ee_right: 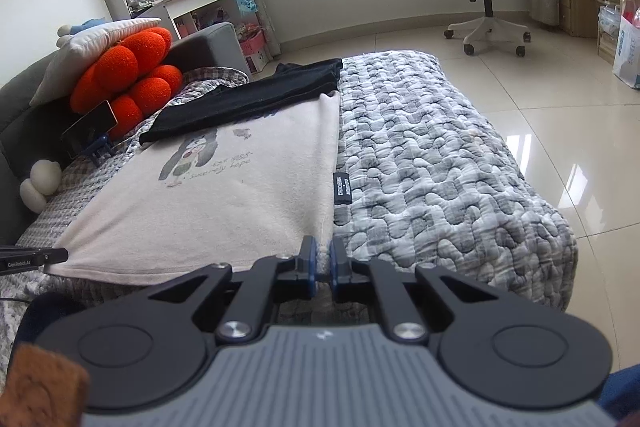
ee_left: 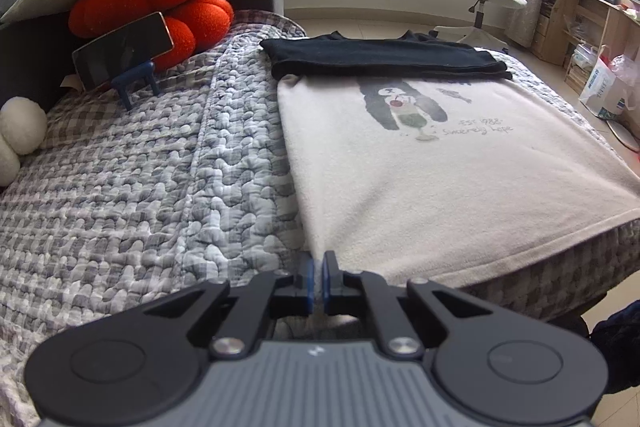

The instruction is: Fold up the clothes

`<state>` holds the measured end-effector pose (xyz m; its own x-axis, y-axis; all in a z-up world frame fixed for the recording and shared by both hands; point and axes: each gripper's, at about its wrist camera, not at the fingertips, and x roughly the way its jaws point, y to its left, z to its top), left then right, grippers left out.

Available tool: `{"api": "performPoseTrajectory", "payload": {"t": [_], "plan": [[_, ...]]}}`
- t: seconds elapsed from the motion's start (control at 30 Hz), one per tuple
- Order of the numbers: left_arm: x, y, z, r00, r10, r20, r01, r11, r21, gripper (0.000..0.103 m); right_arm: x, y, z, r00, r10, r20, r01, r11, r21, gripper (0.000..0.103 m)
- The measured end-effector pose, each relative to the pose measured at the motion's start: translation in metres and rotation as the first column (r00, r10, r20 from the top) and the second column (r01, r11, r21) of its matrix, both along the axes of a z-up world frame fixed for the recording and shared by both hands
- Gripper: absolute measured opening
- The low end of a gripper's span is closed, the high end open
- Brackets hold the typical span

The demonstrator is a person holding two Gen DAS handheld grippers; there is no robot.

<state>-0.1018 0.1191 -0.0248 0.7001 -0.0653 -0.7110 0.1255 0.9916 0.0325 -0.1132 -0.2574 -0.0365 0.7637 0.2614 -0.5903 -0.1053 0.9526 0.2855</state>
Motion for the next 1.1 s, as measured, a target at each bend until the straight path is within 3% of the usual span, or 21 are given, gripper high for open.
{"api": "performPoseTrajectory", "payload": {"t": [0.3,0.4,0.57,0.9,1.1], "plan": [[-0.020,0.000,0.023,0.998,-0.051,0.023,0.050,0.998,0.043,0.004,-0.021,-0.002,0.016,1.000,0.001,0.019,0.000,1.000,-0.005,0.008],[-0.015,-0.004,0.018,0.999,-0.038,0.013,0.036,0.995,0.096,0.004,-0.015,0.001,0.014,1.000,0.002,-0.004,-0.002,1.000,-0.014,0.008],[0.000,-0.003,0.010,1.000,0.016,-0.027,-0.016,1.000,0.005,0.005,-0.004,0.009,0.006,1.000,0.005,-0.021,-0.006,0.999,-0.036,0.008],[0.027,0.004,0.022,0.996,0.072,-0.046,-0.076,0.993,-0.091,0.005,0.029,0.005,0.020,1.000,-0.016,0.007,0.016,1.000,-0.016,0.009],[0.067,0.011,0.023,0.992,0.098,-0.083,-0.106,0.988,-0.109,0.005,0.074,0.007,0.024,0.999,-0.021,-0.033,0.021,1.000,0.003,0.009]]}}
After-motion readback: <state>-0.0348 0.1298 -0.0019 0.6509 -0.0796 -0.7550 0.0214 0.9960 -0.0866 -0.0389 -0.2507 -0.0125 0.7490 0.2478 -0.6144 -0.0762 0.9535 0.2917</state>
